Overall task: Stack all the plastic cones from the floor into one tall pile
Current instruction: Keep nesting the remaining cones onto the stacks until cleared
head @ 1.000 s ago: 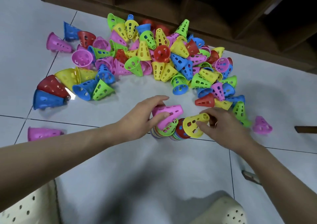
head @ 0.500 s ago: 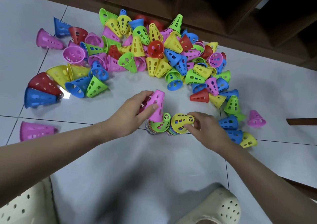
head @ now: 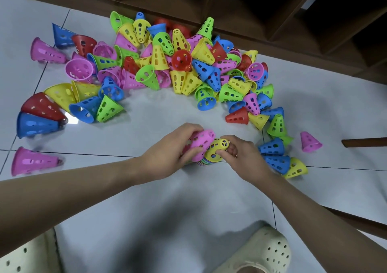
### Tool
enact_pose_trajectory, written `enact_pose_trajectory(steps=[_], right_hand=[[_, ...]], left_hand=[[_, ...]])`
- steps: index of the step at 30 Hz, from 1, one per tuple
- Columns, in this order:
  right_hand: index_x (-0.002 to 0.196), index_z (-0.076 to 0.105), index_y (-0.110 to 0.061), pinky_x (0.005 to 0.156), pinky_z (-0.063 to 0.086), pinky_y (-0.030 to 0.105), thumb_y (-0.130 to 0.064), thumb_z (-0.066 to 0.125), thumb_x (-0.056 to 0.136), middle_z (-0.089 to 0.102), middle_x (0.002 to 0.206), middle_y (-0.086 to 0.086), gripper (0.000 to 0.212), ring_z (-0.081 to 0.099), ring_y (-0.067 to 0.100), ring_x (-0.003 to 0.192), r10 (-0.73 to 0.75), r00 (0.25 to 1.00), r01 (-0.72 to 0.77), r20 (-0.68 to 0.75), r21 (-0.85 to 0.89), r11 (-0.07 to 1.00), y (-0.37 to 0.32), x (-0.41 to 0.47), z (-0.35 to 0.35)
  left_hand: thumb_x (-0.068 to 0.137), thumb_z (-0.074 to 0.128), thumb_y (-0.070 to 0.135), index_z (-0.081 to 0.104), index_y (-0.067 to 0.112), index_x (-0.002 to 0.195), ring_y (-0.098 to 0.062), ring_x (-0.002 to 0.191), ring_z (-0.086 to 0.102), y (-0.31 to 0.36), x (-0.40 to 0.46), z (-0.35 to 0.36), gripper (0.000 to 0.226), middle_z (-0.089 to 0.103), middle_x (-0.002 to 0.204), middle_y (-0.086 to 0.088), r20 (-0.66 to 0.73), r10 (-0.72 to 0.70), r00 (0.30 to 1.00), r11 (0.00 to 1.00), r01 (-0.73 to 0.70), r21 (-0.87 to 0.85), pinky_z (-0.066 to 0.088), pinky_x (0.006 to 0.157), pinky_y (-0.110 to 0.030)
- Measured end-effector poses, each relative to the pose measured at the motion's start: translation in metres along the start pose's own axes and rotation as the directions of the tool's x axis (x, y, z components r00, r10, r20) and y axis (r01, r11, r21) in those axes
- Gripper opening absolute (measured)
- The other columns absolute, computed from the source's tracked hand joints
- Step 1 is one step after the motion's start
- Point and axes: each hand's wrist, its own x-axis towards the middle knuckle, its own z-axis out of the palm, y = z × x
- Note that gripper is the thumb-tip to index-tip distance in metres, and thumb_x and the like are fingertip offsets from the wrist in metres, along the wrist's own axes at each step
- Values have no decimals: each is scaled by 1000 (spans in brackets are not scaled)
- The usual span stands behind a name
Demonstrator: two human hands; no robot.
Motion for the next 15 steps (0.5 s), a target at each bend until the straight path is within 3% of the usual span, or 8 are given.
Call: enact_pose_trajectory(steps=[4, 8, 10, 12, 15], right_hand=[[118, 65, -19, 73, 53, 36, -33, 74, 89, 61, 69, -6, 34, 58, 9, 69, -9, 1000, 9, 4, -21, 1000, 0, 1, -1], [131, 56, -23, 75, 53, 37, -46, 70, 88, 56, 71, -10, 51, 56, 11, 74, 26, 995, -13, 95, -136, 991, -3, 3, -7], [132, 55, -22, 71, 48, 34, -54, 68, 85, 45, 68, -13, 58, 50, 11, 72, -4, 999, 14, 50, -207, 978, -11, 6, -13], [123, 60, -20, 67, 42, 30, -55, 65, 84, 38, 65, -14, 53, 44, 9, 65, -69, 995, 55, -73, -170, 984, -24, 10, -20], [104, 64, -20, 61, 38, 21, -36, 68, 89, 44, 65, -2, 22, 45, 10, 59, -117, 981, 129, -157, 66, 990, -59, 19, -25]], left_hand=[[93, 67, 30, 50, 21, 121, -19, 97, 58, -28, -4, 5, 34, 57, 114, 6, 73, -103, 992, 987, 93, 129, 51, 85, -42], [90, 71, 31, 52, 23, 117, -20, 98, 59, -33, 1, -2, 34, 61, 112, 6, 108, -119, 987, 985, 104, 139, 51, 86, -43], [91, 72, 31, 56, 21, 118, -17, 102, 59, -34, 0, -11, 33, 62, 115, 6, 127, -102, 987, 985, 82, 152, 49, 90, -36], [92, 70, 32, 59, 17, 121, -15, 107, 58, -39, -6, -25, 34, 63, 120, 4, 126, -103, 987, 977, 76, 200, 45, 94, -27], [92, 70, 30, 63, 14, 120, -18, 109, 61, -54, -28, -57, 33, 65, 120, 1, 63, -164, 985, 942, 137, 307, 44, 95, -26]])
